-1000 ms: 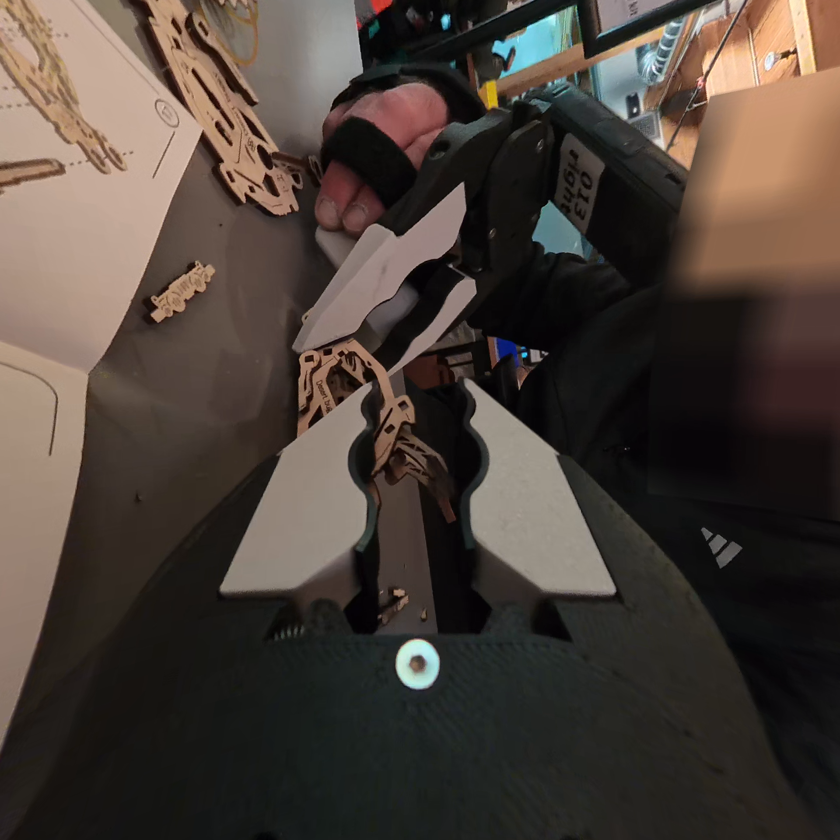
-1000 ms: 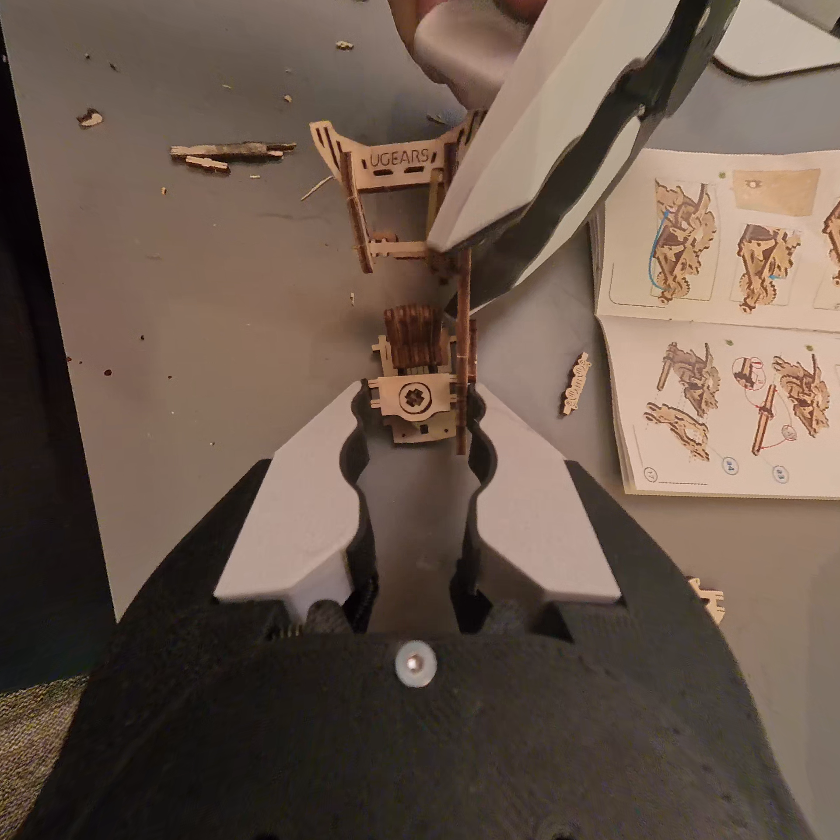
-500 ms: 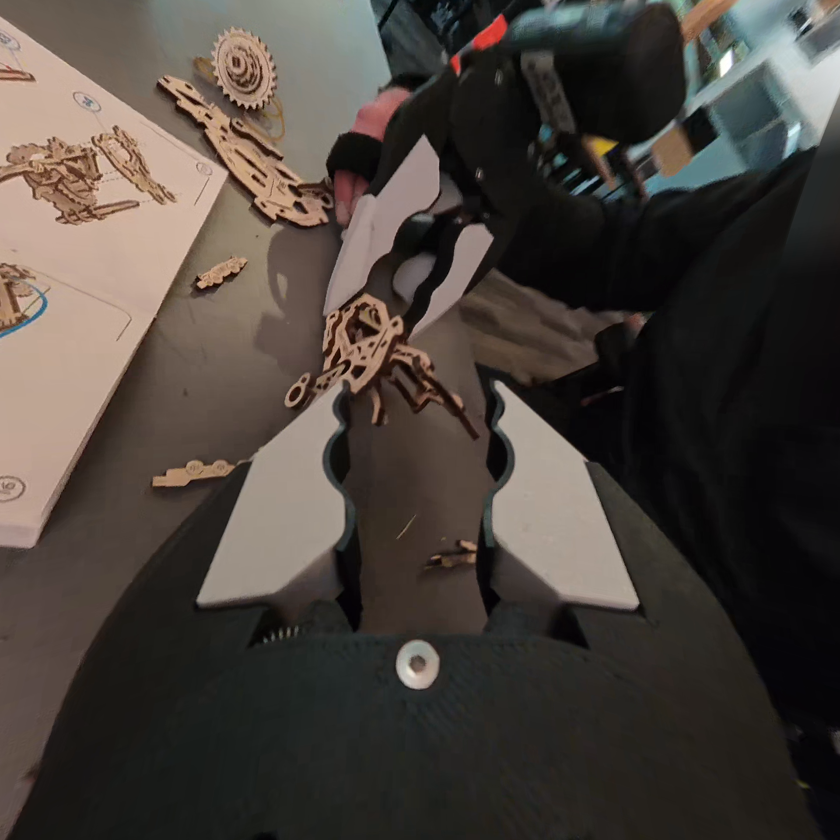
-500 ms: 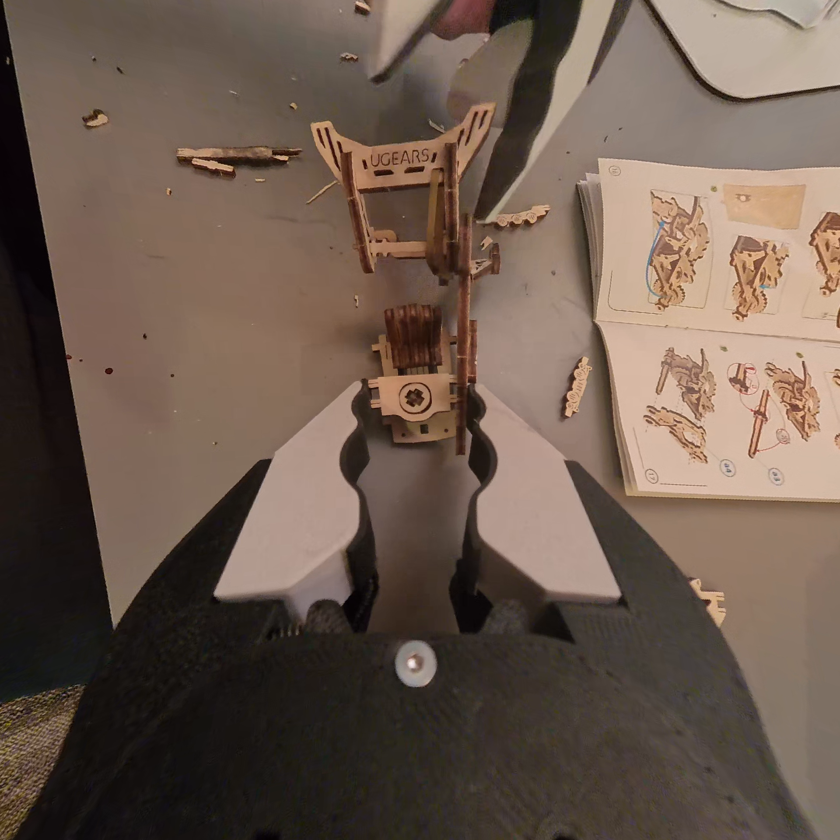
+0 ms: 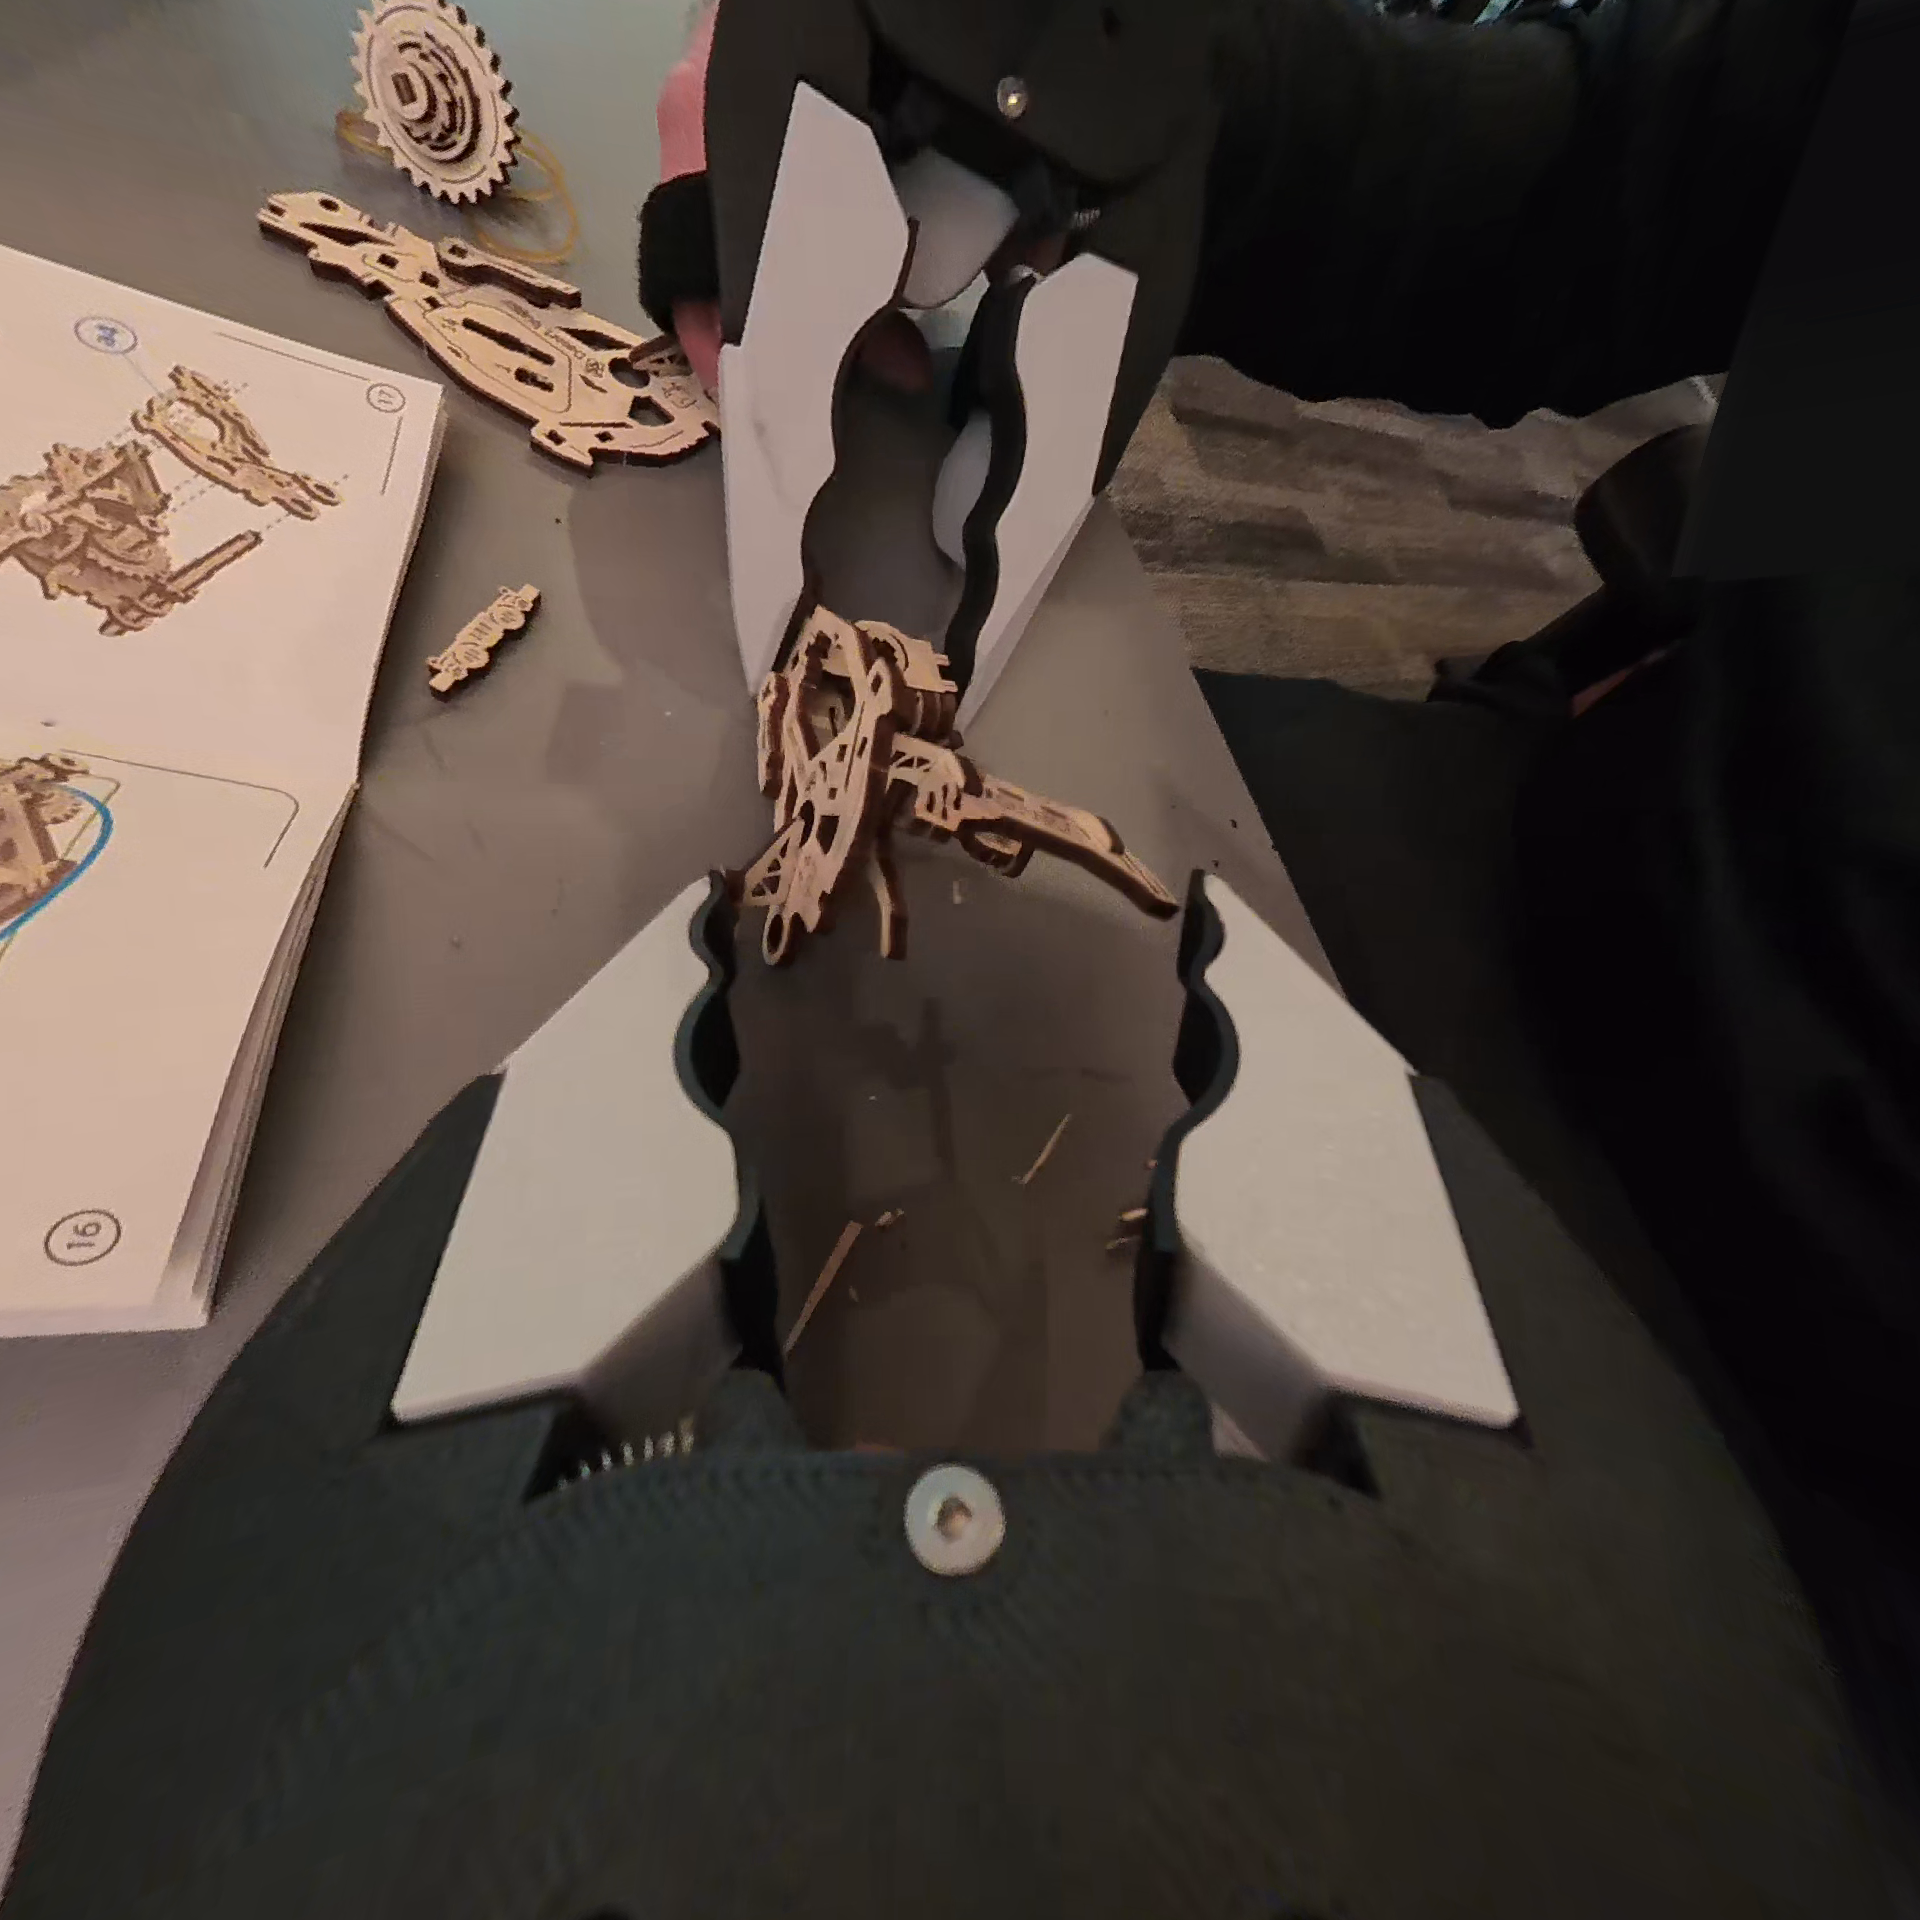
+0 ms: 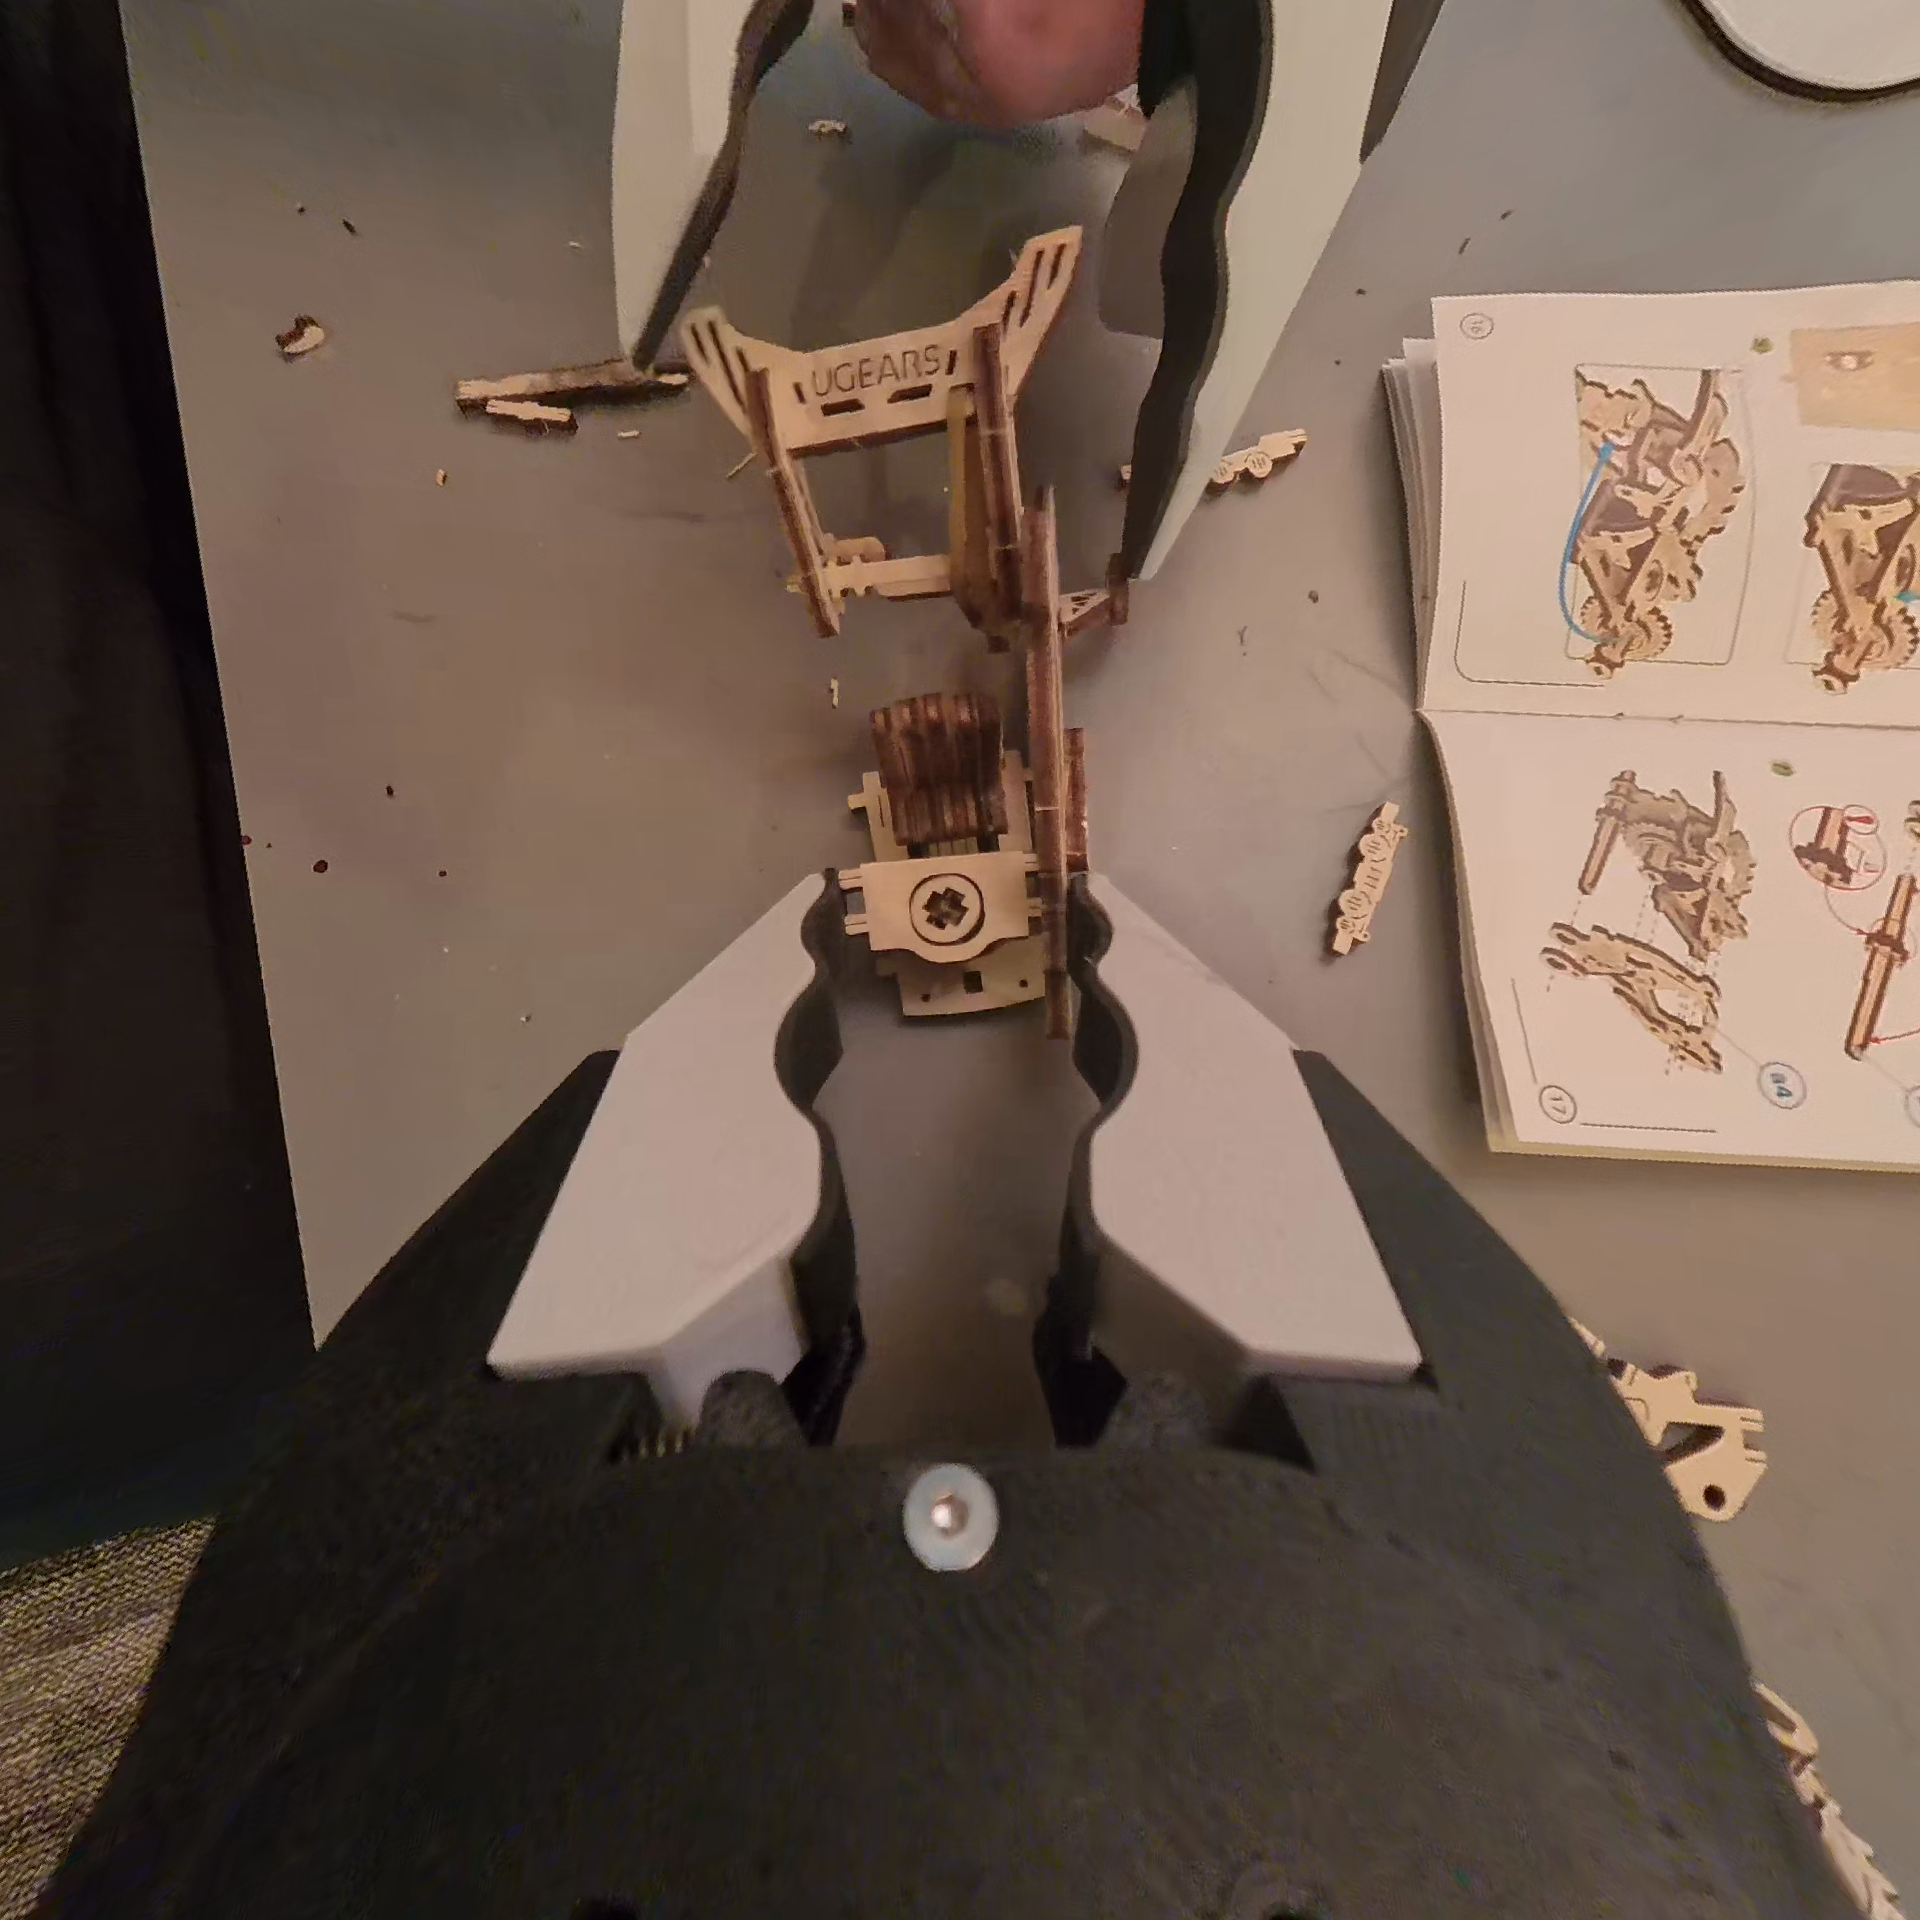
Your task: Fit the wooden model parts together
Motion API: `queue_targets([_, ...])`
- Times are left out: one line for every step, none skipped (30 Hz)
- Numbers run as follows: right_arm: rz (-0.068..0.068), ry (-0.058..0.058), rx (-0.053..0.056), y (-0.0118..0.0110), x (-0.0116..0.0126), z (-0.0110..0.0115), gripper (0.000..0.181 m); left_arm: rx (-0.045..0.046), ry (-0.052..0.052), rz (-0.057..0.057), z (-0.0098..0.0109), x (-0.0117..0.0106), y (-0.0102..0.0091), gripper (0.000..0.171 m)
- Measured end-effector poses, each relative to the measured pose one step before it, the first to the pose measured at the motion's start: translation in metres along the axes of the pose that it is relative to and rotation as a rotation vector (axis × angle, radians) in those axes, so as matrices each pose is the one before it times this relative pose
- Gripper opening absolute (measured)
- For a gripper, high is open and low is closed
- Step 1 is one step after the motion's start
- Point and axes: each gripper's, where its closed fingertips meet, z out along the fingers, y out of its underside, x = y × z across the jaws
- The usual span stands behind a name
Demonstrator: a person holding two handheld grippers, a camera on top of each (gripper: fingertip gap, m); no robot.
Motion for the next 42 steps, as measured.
queue_targets([0.0012, -0.0028, -0.0001, 0.00002, -0.00011, -0.00001, 0.04, 0.00531, 0.0104, -0.0026, -0.00061, 0.00112, 0.00015, 0.085])
queue_targets([0.0011, -0.0023, -0.0002, -0.00007, -0.00001, 0.00009, 0.04, 0.00378, 0.0063, 0.0017, -0.00073, 0.00081, 0.00003, 0.085])
queue_targets([0.0012, -0.0018, -0.0001, 0.00001, 0.00002, -0.00001, 0.04, 0.0037, 0.0125, 0.0032, -0.00056, 0.00199, 0.0003, 0.083])
queue_targets([0.0024, -0.0026, 0.0001, 0.00003, 0.0001, -0.00004, 0.04, -0.00105, 0.0101, -0.0021, -0.0005, 0.00136, 0.00122, 0.085])
queue_targets([0.0027, -0.0031, 0.0002, -0.00007, 0.00001, -0.0001, 0.04, 0.00441, 0.0052, -0.0056, -0.00183, 0.00055, 0.00055, 0.087])
queue_targets([0.0016, -0.0026, 0.0001, 0.0, 0.00002, -0.00002, 0.04, 0.00585, 0.0059, -0.0067, -0.00211, 0.00042, 0.00064, 0.09])
queue_targets([0.0011, -0.0023, 0.0002, 0.00003, 0.00002, -0.00005, 0.04, 0.00441, 0.0049, -0.0004, -0.00156, 0.00076, 0.00098, 0.09])
queue_targets([0.0019, -0.0026, 0.0002, 0.00002, -0.00008, -0.00005, 0.04, -0.00224, -0.0131, 0.0031, -0.00083, -0.00185, 0.00177, 0.09])
queue_targets([0.0032, -0.0034, 0.0005, -0.0001, 0.00008, -0.00011, 0.04, -0.01262, -0.0148, 0.0066, 0.00026, -0.00182, 0.00292, 0.09])
queue_targets([0.0038, -0.0033, 0.0008, -0.00013, 0.00004, -0.0001, 0.04, -0.00916, 0.0006, 0.0101, 0.0012, 0.00111, 0.00193, 0.089])
queue_targets([0.002, -0.0018, 0.0003, -0.00004, -0.00002, 0.00001, 0.04, -0.00929, -0.0012, 0.0076, 0.00188, 0.00062, 0.00188, 0.087])
queue_targets([0.0014, -0.0009, 0.0003, -0.00001, 0.00006, -0.00003, 0.04, -0.01893, -0.0123, 0.01, 0.0019, -0.00099, 0.00315, 0.085])
queue_targets([0.0015, -0.0006, 0.0005, -0.00003, 0.00009, -0.00002, 0.04, -0.02571, -0.0151, 0.0161, 0.00212, -0.00092, 0.00424, 0.083])
queue_targets([0.0, 0.0009, 0.0, 0.00001, 0.00008, 0.00013, 0.04, -0.03111, -0.0135, 0.0177, 0.00272, -0.00012, 0.00442, 0.08])
queue_targets([0.0008, 0.0018, 0.0, 0.00001, 0.00034, -0.00002, 0.04, -0.00498, -0.0072, 0.0135, 0.00172, 0.00145, -0.00026, 0.08])
queue_targets([0.0037, 0.0003, 0.0006, -0.00002, 0.00034, -0.00005, 0.039, -0.00401, -0.0159, 0.0055, 0.00075, -0.00087, 0.00033, 0.078])
queue_targets([0.0034, -0.0006, 0.0007, -0.00008, 0.00031, -0.00001, 0.04, -0.00112, -0.012, 0.007, 0.00039, -0.00034, 0.00038, 0.078])
queue_targets([0.0014, 0.0027, -0.0001, -0.00003, 0.00036, 0.00003, 0.041, 0.00215, -0.0086, 0.0019, 0.00034, -0.00023, -0.00008, 0.077])
queue_targets([-0.0002, 0.0006, 0.0001, -0.00006, 0.00004, 0.00007, 0.041, 0.003, -0.0073, 0.0011, 0.00039, -0.00021, -0.00002, 0.077])
queue_targets([-0.0001, 0.0003, -0.0001, 0.00001, 0.00005, 0.0, 0.041, -0.00294, -0.009, 0.0044, 0.00044, -0.00005, 0.00016, 0.077])
queue_targets([-0.0002, 0.0004, -0.0003, -0.00001, 0.00001, 0.00004, 0.041, -0.0028, -0.0064, 0.0061, 0.00065, 0.00056, 0.00012, 0.077])
queue_targets([-0.0003, -0.0008, -0.0002, 0.00002, -0.0001, -0.00001, 0.041, 0.00018, -0.0099, 0.0033, 0.00072, -0.00018, 0.00015, 0.076])
queue_targets([0.0003, -0.0009, 0.0001, 0.0, -0.00001, -0.00002, 0.041, -0.00659, -0.0115, 0.0064, 0.0005, 0.00001, 0.00029, 0.076])
queue_targets([-0.0016, 0.0009, -0.0001, 0.00004, 0.00002, -0.00002, 0.041, -0.00915, -0.0116, 0.0088, 0.00057, -0.00005, 0.00043, 0.076])
queue_targets([-0.0017, 0.0015, -0.0004, 0.00008, -0.00008, 0.00012, 0.041, -0.00315, -0.009, 0.0004, 0.00025, -0.00035, -0.00002, 0.076])
queue_targets([0.0006, -0.0004, 0.0, 0.00002, 0.00005, -0.00003, 0.041, 0.00664, -0.0018, -0.013, 0.00002, -0.00063, -0.00076, 0.074])
queue_targets([0.0021, -0.0015, -0.0001, 0.00006, 0.00005, -0.00008, 0.041, 0.00763, 0.0027, -0.0091, -0.00003, 0.00031, -0.00045, 0.075])
queue_targets([-0.0002, 0.0007, -0.0003, 0.00004, 0.00011, -0.00002, 0.041, 0.00293, -0.0059, 0.0031, 0.00016, -0.00024, 0.00009, 0.075])
queue_targets([-0.0044, 0.004, -0.0006, 0.00007, 0.00003, 0.00017, 0.041, 0.00095, -0.0091, 0.0014, 0.00028, -0.00046, 0.00004, 0.074])
queue_targets([-0.0026, 0.0028, -0.0004, 0.00016, 0.0, 0.00003, 0.041, 0.00121, -0.0032, -0.0036, 0.00027, 0.00042, -0.00023, 0.074])
queue_targets([0.0007, -0.0001, 0.0, -0.00002, 0.00016, 0.00002, 0.041, -0.00409, -0.0093, 0.0041, 0.00036, 0.00014, 0.00026, 0.075])
queue_targets([0.0005, 0.0, 0.0, -0.00012, 0.00004, -0.00003, 0.041, -0.00741, -0.0142, 0.0065, 0.00059, 0.00005, 0.00016, 0.075])
queue_targets([-0.0013, 0.0012, 0.0, 0.00005, -0.00002, 0.00011, 0.041, -0.00359, -0.012, 0.0039, 0.00064, 0.00021, 0.0002, 0.076])
queue_targets([0.0003, 0.0003, 0.0005, -0.00006, 0.00015, 0.00001, 0.041, 0.00373, -0.0065, -0.0054, 0.00028, 0.0003, -0.00012, 0.076])
queue_targets([0.0037, -0.0016, 0.0006, -0.00015, 0.00018, 0.00009, 0.041, 0.00539, 0.001, -0.0133, 0.0, 0.0009, -0.00048, 0.078])
queue_targets([0.0059, -0.0046, 0.0003, -0.00028, 0.00013, 0.00007, 0.041, 0.00528, -0.003, -0.0102, 0.00011, 0.00044, -0.00032, 0.078])
queue_targets([0.0021, -0.0041, 0.0002, -0.00009, 0.00008, 0.00003, 0.041, 0.00504, -0.0051, -0.0063, 0.00003, 0.00006, -0.00017, 0.078])
queue_targets([-0.0019, -0.0022, -0.0004, -0.00008, -0.00007, 0.00011, 0.041, 0.0021, -0.0035, -0.0031, 0.00004, 0.00039, 0.00017, 0.078])
queue_targets([-0.0019, -0.0012, -0.0003, 0.00001, -0.00014, 0.00017, 0.041, 0.00118, -0.0034, -0.0023, 0.00004, 0.00018, 0.00033, 0.078])
queue_targets([-0.0001, 0.0, 0.0001, -0.00005, 0.00009, 0.00004, 0.041, -0.00007, 0.0003, -0.0039, -0.00007, 0.00087, 0.00013, 0.075])
queue_targets([0.0013, 0.0, 0.0, -0.00003, 0.00014, 0.00001, 0.041, 0.00562, -0.0029, -0.0119, 0.00018, 0.00038, -0.00048, 0.076])
queue_targets([0.0028, -0.0013, 0.0006, -0.00008, 0.00012, 0.0, 0.041, 0.00515, -0.0032, -0.0078, 0.00026, 0.00037, -0.00026, 0.076])
